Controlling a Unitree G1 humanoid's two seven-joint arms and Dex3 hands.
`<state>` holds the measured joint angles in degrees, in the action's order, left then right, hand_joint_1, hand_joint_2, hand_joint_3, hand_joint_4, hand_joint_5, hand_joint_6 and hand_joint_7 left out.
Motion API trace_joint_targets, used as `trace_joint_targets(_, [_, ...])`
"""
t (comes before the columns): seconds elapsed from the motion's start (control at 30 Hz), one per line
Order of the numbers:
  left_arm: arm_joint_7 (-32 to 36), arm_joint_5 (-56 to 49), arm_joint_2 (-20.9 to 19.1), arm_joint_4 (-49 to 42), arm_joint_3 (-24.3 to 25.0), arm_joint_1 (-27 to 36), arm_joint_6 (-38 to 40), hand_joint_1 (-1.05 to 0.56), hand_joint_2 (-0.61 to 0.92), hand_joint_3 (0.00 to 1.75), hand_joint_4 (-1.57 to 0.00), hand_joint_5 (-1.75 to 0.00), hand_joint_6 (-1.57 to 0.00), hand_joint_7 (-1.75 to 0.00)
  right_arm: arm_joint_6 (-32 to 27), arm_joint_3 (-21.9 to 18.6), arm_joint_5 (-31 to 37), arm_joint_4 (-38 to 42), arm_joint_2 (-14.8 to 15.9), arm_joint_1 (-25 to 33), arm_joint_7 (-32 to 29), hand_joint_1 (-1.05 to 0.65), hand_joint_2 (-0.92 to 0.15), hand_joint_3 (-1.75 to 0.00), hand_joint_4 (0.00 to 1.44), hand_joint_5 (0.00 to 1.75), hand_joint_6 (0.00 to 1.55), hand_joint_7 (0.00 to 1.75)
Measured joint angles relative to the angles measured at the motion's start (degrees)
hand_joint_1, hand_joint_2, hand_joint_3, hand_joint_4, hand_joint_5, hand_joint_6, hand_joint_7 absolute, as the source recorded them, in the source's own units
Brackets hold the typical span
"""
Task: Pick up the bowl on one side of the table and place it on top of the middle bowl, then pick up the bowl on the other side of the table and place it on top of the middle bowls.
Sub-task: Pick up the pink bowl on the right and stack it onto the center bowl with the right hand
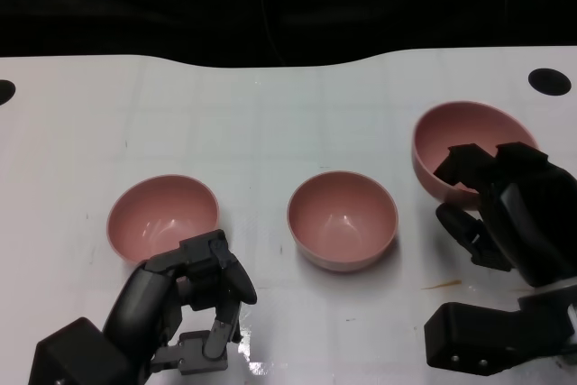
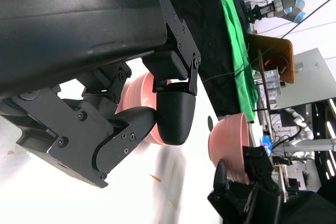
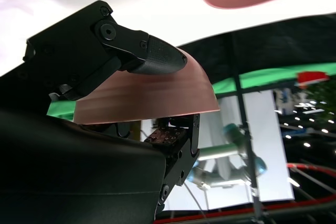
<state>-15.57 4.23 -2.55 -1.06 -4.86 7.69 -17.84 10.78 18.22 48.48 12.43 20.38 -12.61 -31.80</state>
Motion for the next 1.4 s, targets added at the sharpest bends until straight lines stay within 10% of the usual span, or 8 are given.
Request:
trace_joint_targets(0.77, [-0.04, 0.29, -0.12, 0.05, -0.01, 0.13, -0.08, -0.2, 0.43, 1.28, -0.81, -1.75, -0.77, -1.42, 8.77, 3.79, -2.3, 0.16, -6.42, -3.54, 6.31, -0.12, -0.23, -1.39, 0.95, 1.75, 0.86, 1.48])
trace_joint_targets(0.97, [-0.19, 0.64, -0.11, 0.04, -0.06, 0.17, -0.11, -0.19, 0.44, 1.28, -0.8, -1.75, -0.77, -1.41, 9.35, 5.89, -2.04, 4.04, -7.55, -5.24, 6.59, -0.09, -0.31, -1.15, 0.93, 1.7, 0.96, 1.08])
trace_joint_targets(1.17, [-0.18, 0.62, -0.12, 0.04, -0.14, 0.23, -0.14, -0.19, 0.44, 1.27, -0.8, -1.75, -0.77, -1.41, 10.3, 7.63, -1.26, 8.14, -8.61, -7.33, 5.53, -0.06, -0.27, -1.24, 0.94, 1.75, 0.89, 1.38])
trace_joint_targets(1.4, [-0.18, 0.38, -0.12, 0.04, -0.25, 0.29, -0.18, -0.19, 0.45, 1.25, -0.79, -1.75, -0.76, -1.4, 10.86, 9.34, -0.29, 13.79, -8.82, -8.77, 4.45, -0.09, -0.32, -1.2, 0.91, 1.73, 0.89, 1.31])
